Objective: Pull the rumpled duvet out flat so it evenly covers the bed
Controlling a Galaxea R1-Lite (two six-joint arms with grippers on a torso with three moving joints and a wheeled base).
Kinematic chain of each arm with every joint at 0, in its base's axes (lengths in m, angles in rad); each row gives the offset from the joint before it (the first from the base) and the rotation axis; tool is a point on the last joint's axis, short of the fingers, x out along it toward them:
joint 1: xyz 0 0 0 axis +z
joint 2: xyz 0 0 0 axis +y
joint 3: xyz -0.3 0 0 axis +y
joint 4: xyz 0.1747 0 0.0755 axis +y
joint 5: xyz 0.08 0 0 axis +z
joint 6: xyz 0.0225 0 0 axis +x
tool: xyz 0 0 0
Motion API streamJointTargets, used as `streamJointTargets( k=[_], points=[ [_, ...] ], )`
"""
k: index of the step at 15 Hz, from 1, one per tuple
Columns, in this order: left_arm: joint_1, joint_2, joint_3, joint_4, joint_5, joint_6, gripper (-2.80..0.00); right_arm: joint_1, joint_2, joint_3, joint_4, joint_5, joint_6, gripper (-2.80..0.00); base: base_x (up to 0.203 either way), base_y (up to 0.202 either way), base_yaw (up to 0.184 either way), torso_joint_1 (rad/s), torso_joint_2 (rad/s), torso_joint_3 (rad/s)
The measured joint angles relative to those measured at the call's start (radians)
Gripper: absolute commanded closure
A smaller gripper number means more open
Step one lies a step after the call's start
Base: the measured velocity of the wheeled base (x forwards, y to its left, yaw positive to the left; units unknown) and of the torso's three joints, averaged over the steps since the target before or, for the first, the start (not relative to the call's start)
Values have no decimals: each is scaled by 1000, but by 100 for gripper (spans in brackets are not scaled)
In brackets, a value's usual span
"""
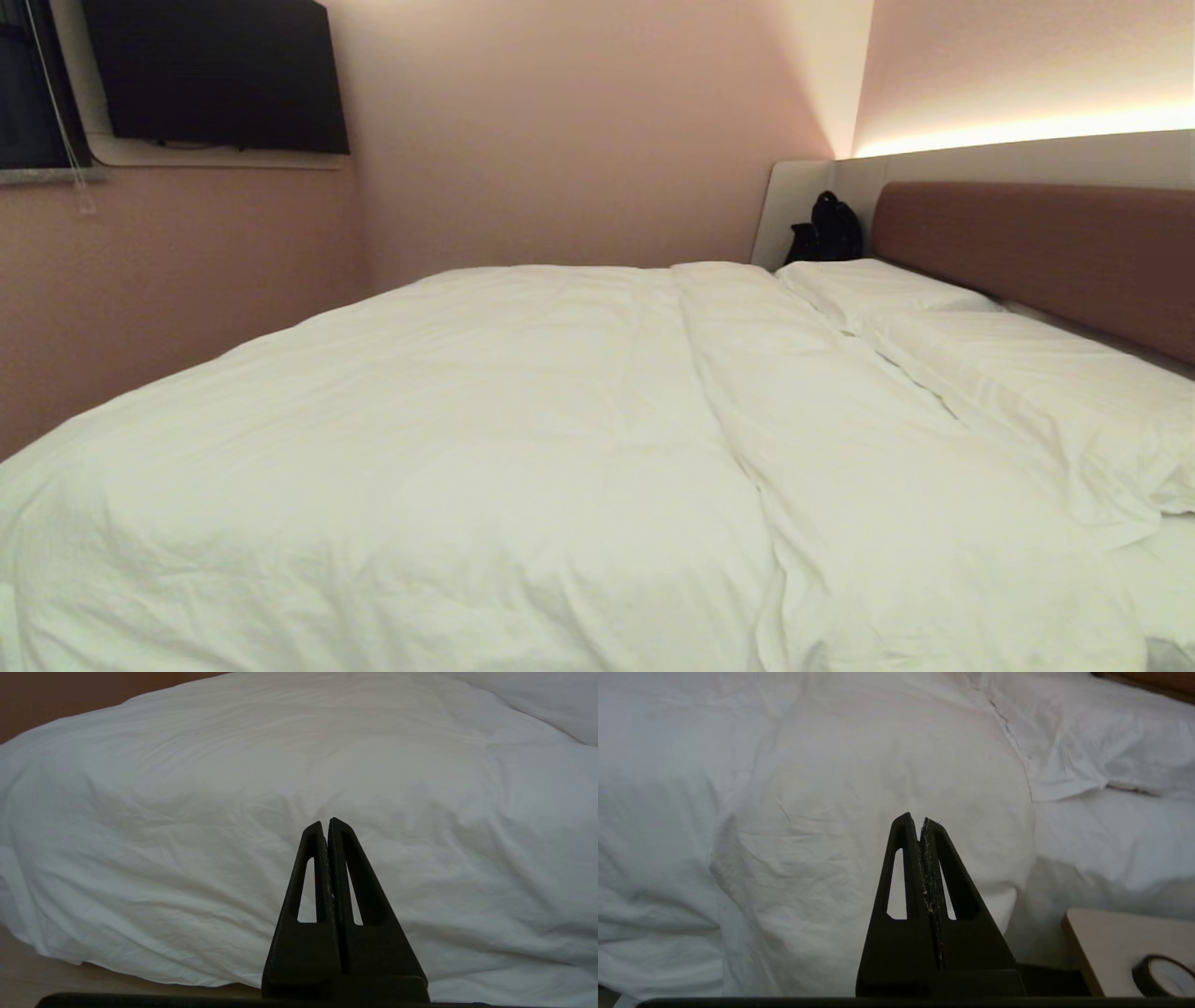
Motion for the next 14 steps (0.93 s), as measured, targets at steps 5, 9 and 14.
streamJointTargets(
  k=[5,9,14],
  points=[
    [0,0,0,0,0,1,0,0,-1,30,-171,78,-1,0,0,0,0,0,0,0],
    [0,0,0,1,-1,1,0,0,-1,28,-198,47,50,0,0,0,0,0,0,0],
    [0,0,0,0,0,1,0,0,-1,32,-171,15,102,0,0,0,0,0,0,0]
  ],
)
